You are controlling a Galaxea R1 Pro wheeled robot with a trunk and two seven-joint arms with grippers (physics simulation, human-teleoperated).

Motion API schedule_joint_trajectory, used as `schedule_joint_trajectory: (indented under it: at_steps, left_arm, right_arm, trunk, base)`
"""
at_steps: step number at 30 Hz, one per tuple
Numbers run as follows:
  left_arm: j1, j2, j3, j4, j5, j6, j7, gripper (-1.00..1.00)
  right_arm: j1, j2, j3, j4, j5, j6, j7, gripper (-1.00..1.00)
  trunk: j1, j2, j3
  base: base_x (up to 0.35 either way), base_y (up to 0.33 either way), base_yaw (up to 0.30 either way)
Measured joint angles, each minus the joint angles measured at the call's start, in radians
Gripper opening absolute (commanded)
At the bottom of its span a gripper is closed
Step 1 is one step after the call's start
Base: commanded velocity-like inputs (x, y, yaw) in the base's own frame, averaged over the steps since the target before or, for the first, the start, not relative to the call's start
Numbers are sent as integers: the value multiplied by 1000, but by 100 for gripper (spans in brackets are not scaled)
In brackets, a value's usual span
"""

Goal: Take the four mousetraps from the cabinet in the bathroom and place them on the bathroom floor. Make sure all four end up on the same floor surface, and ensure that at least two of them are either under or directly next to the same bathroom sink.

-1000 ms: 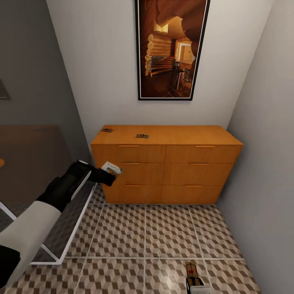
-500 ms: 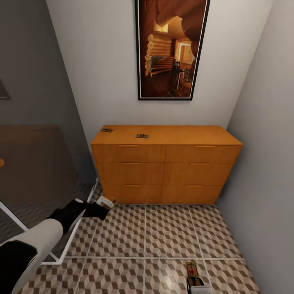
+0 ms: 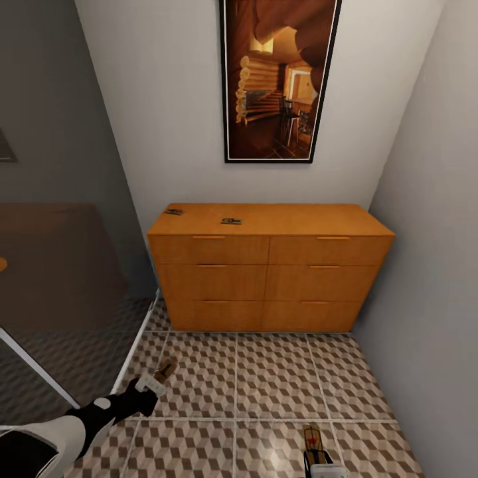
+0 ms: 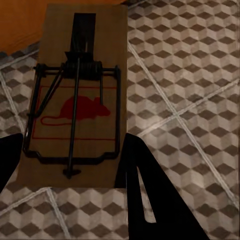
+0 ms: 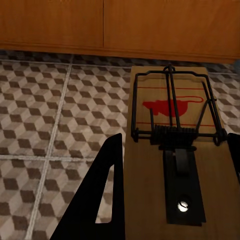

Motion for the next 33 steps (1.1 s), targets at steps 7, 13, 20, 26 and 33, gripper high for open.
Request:
schedule_joint_trajectory:
  at_steps: [7,13,20,26,33]
  left_arm:
    - [147,2,4,2,129,-208,133,-100]
    - [249,-15,3,3,176,-336,293,-100]
    - [315,-58,8,3,217,-436,440,-100]
    - [346,-90,9,3,221,-464,617,-100]
    - [353,-102,8,3,220,-466,652,-100]
  right_arm:
    - [0,-2,1,-2,6,3,1,-100]
    - [1,-30,-4,-21,9,13,-1,-100]
    - [0,-76,-1,-145,13,195,1,-100]
    - [1,-116,1,-314,13,386,41,-100]
    - [1,-127,0,-344,13,385,90,-100]
  trunk:
    - [0,0,0]
    - [0,0,0]
    - [0,0,0]
    - [0,0,0]
    - [0,0,0]
  base:
    - [0,0,0]
    - [0,0,0]
    - [0,0,0]
    - [0,0,0]
    - [0,0,0]
